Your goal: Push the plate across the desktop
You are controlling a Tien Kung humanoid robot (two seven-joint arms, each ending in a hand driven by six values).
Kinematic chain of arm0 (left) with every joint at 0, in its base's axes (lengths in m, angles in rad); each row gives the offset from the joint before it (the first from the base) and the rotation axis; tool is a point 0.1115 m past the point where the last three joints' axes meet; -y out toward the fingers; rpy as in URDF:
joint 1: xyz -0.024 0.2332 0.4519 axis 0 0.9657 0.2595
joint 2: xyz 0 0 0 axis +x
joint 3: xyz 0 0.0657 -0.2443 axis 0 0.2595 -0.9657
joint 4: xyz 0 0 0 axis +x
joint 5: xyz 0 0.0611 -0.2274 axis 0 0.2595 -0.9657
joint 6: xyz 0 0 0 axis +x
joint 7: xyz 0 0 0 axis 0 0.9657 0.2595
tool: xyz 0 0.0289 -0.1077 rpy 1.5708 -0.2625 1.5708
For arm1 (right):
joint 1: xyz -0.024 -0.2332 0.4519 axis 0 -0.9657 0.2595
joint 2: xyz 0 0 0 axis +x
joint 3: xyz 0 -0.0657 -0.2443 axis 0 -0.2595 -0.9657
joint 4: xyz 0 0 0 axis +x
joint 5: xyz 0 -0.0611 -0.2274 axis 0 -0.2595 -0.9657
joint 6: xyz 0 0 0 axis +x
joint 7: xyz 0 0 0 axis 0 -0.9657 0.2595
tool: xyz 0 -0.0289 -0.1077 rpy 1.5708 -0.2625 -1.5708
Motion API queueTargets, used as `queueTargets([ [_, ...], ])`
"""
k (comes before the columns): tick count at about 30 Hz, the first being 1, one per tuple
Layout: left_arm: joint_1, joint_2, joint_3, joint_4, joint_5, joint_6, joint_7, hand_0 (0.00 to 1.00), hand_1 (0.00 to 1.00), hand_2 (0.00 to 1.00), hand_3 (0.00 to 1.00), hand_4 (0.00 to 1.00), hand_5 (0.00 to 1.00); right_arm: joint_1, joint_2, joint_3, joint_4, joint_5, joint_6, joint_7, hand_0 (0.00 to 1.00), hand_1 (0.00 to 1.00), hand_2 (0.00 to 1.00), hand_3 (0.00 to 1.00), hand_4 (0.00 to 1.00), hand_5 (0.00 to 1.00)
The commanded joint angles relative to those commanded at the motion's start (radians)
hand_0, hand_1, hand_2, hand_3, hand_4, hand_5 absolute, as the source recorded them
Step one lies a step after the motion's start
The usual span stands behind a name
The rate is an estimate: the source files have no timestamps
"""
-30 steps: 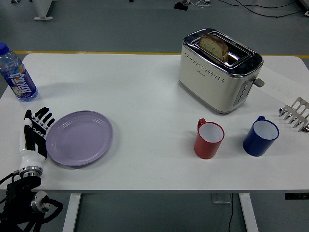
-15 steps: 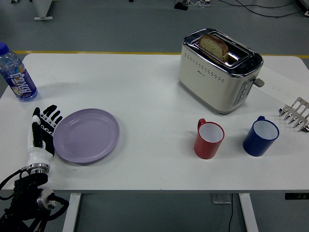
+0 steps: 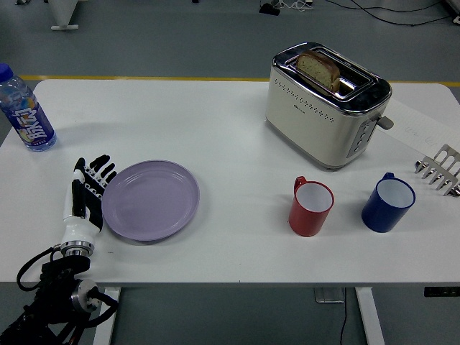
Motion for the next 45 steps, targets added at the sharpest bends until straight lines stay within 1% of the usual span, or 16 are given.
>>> queueTargets([
  [5,-0.005,0.0,0.058,-0.006,-0.036,0.004,-0.007,0.764,0.795,0.802,0.643,0.53,0.998,-0.001,-0.001,0.0,0.001,-0.001,0.001,-0.001,0.567,0.555,0.688,0.605,0.322,0.306],
  [19,-0.013,0.0,0.174,-0.006,-0.071,0.007,-0.012,0.767,0.799,0.805,0.643,0.527,0.998,-0.011,-0.002,0.0,0.002,-0.003,0.001,-0.003,0.567,0.555,0.688,0.606,0.322,0.305],
  [23,-0.014,0.0,0.224,-0.012,-0.087,0.007,-0.014,0.767,0.799,0.805,0.643,0.527,0.998,-0.013,-0.003,0.0,0.003,-0.003,0.001,-0.005,0.567,0.555,0.688,0.606,0.322,0.305],
  [29,-0.016,0.0,0.276,-0.024,-0.108,0.005,-0.015,0.767,0.798,0.805,0.642,0.528,0.998,-0.015,-0.002,0.003,0.003,-0.008,0.001,-0.006,0.566,0.554,0.688,0.606,0.322,0.302],
  [32,-0.017,0.0,0.287,-0.028,-0.114,0.004,-0.016,0.768,0.797,0.806,0.639,0.527,0.998,-0.016,-0.002,0.005,0.003,-0.01,0.002,-0.005,0.567,0.555,0.686,0.606,0.323,0.303],
  [34,-0.02,0.0,0.315,-0.033,-0.124,0.003,-0.016,0.768,0.797,0.806,0.639,0.527,0.998,-0.017,-0.002,0.007,0.003,-0.014,0.002,-0.004,0.567,0.555,0.686,0.606,0.323,0.303],
  [36,-0.022,0.0,0.327,-0.034,-0.128,0.002,-0.016,0.765,0.797,0.806,0.639,0.524,0.998,-0.017,-0.002,0.008,0.002,-0.015,0.003,-0.003,0.566,0.554,0.687,0.606,0.323,0.303],
  [45,-0.041,0.0,0.403,-0.045,-0.146,-0.001,-0.019,0.765,0.796,0.806,0.638,0.523,0.998,-0.011,-0.004,0.012,0.001,-0.017,0.001,0.0,0.566,0.554,0.687,0.606,0.324,0.302],
])
